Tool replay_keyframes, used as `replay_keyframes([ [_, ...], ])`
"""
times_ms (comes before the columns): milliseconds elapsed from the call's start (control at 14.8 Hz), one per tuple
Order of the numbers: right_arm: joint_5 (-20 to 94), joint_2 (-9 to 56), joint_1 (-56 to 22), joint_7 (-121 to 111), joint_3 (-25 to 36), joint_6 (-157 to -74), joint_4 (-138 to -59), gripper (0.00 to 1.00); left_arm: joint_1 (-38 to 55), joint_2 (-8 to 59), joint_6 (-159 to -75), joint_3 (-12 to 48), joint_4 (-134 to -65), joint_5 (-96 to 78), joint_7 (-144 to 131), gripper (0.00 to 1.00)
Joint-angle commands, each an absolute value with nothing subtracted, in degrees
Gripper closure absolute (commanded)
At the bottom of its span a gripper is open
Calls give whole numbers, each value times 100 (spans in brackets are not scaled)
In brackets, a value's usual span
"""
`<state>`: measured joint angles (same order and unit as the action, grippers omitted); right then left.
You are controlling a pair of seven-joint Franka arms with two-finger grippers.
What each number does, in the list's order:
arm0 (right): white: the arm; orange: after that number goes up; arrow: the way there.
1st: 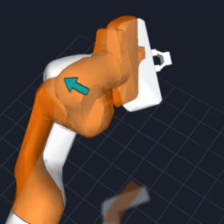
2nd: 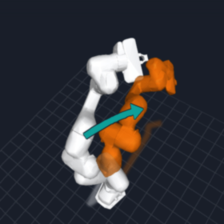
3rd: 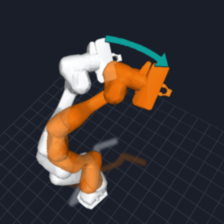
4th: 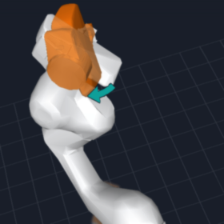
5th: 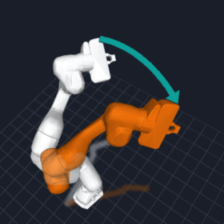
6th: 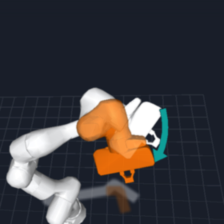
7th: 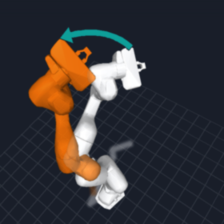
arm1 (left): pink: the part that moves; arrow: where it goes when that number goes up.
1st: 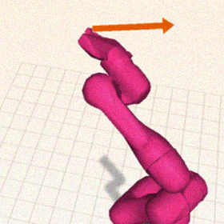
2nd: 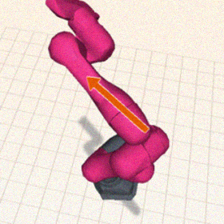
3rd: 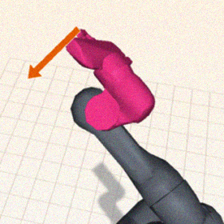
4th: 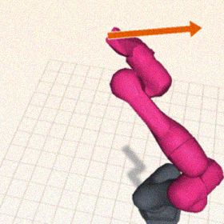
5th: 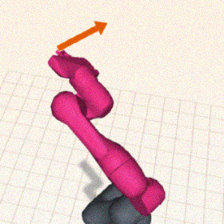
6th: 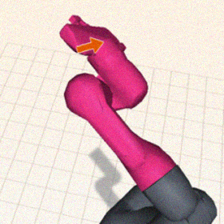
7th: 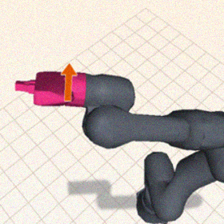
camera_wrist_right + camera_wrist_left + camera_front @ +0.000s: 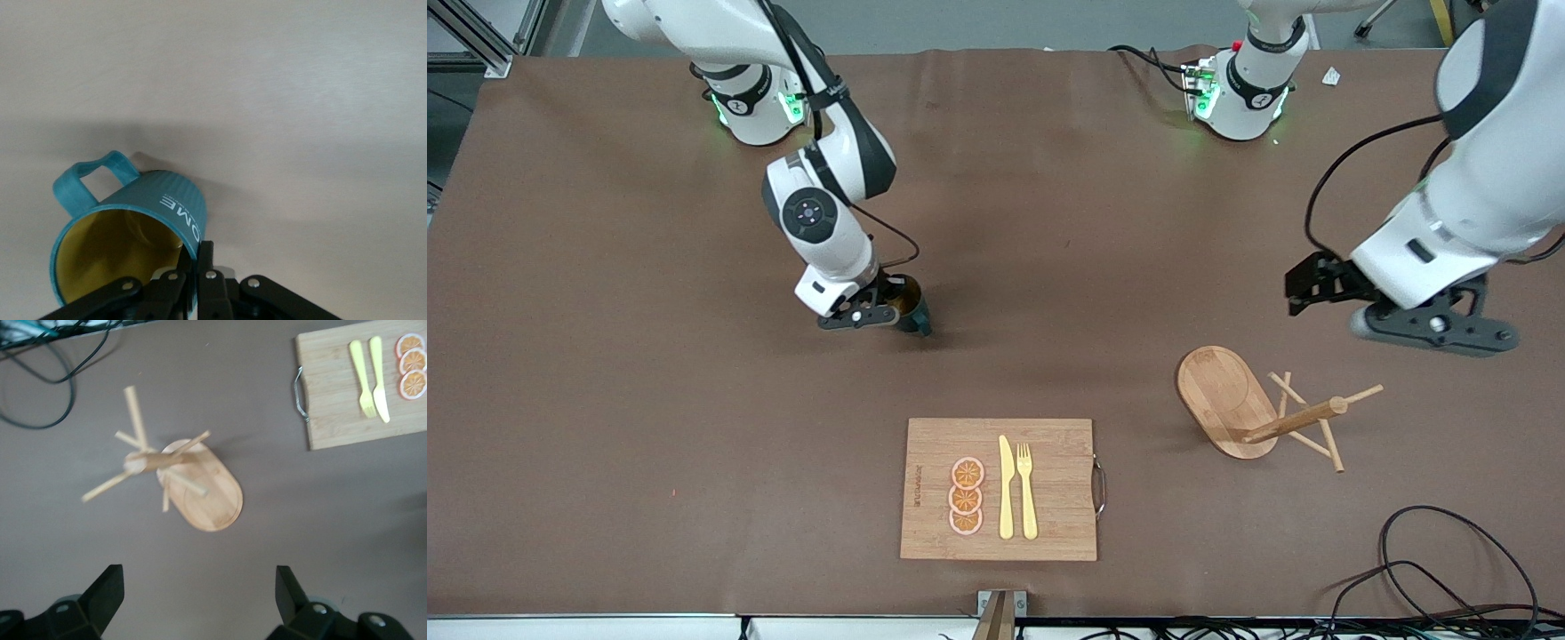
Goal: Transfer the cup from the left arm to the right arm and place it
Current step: 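Carry the teal mug with the right gripper away from the board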
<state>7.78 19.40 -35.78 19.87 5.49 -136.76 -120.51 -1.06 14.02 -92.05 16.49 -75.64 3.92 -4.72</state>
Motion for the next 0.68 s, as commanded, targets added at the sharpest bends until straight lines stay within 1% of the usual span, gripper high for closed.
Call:
replay_keyframes([
  [0, 800, 1767, -3061, 1829, 510, -13404, -12032, 100, 148, 863, -8966, 944, -7953, -51, -396, 0],
  [68, 774, 1767, -2893, 1497, 518, -13395, -12032, 100, 184, 731, -8921, 784, -8059, -148, -387, 0],
  [271, 773, 1705, -2208, 127, 527, -13237, -12041, 100, 176, 300, -8903, 572, -8454, -184, -378, 0],
  [609, 510, 1670, -1355, -2446, 615, -13148, -12015, 100, 185, -385, -8921, 396, -9069, -123, -475, 0],
])
